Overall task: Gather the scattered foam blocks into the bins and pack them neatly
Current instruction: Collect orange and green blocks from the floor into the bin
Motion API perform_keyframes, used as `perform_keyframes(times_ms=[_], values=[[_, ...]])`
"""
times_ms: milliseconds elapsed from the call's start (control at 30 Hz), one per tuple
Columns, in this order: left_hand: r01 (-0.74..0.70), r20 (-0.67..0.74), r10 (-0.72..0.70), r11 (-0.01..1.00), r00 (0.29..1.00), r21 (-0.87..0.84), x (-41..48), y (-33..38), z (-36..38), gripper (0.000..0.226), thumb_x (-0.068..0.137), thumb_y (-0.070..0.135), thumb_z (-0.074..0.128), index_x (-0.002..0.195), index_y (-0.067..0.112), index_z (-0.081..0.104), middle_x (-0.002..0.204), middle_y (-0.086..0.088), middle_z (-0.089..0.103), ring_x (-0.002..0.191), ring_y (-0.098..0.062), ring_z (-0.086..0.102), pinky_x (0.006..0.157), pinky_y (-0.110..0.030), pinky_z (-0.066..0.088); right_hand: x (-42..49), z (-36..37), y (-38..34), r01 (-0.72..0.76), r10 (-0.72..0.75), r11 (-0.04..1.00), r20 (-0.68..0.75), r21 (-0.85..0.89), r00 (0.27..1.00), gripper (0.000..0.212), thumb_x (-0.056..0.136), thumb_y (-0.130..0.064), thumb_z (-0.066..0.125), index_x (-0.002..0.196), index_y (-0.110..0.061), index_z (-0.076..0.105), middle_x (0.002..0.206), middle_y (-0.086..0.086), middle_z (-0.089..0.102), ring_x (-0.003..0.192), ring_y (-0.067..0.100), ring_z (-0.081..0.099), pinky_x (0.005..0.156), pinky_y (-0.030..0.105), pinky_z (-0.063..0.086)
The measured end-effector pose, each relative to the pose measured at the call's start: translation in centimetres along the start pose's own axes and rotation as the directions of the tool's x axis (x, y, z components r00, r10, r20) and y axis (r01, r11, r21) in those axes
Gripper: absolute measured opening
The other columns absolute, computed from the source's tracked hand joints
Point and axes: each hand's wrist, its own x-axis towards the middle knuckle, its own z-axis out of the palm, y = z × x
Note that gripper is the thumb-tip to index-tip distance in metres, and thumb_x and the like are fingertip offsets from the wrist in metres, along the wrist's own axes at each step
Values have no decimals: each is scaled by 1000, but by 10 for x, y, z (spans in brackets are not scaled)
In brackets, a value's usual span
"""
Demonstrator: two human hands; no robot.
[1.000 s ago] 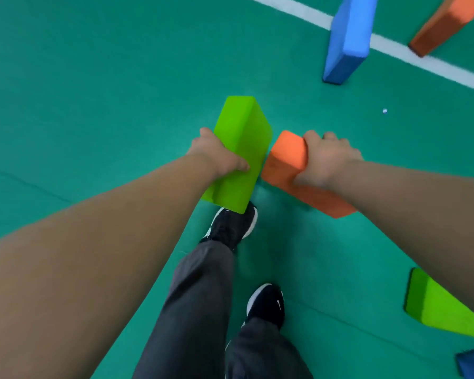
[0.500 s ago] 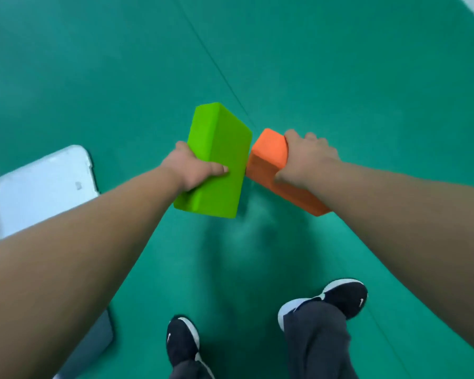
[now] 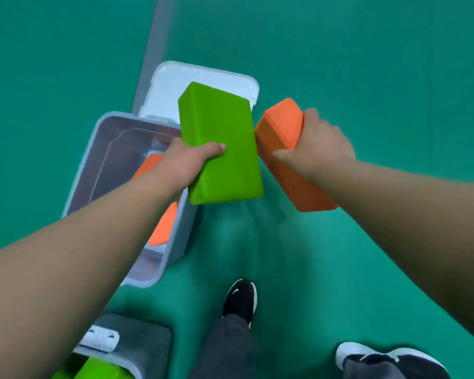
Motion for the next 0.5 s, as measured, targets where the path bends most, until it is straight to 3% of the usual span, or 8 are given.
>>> perform_keyframes(times_ms=[133,300,400,500], values=[[-3,-29,-3,980,1000,-197,0,-22,-86,67,73,42,91,130,14,67,115,3,78,100,-16,77,97,-41,58,19,0,-100,107,-107,994,-11,-19,994,81,66,-68,67,125,-19,42,116,13,62,107,40,61,85,47,49],[26,-108,-67,940,992,-341,-8,-65,-169,69,68,42,92,128,17,68,116,2,78,104,-19,76,99,-42,57,17,24,-201,195,-194,981,36,-22,980,79,67,-65,66,127,-20,40,117,10,60,109,40,58,81,46,49],[52,-167,-127,918,978,-394,-11,-100,-204,65,69,39,92,125,15,69,115,1,78,102,-19,76,94,-38,57,10,48,-248,231,-230,973,77,-5,970,75,67,-63,65,123,-20,40,114,9,59,108,40,57,85,49,50],[139,-181,-217,921,959,-365,-11,-134,-230,48,84,35,81,122,10,67,118,-8,76,95,-18,74,87,-34,55,5,78,-286,218,-220,975,90,35,971,77,67,-65,66,123,-20,41,116,9,61,111,39,58,89,50,50]])
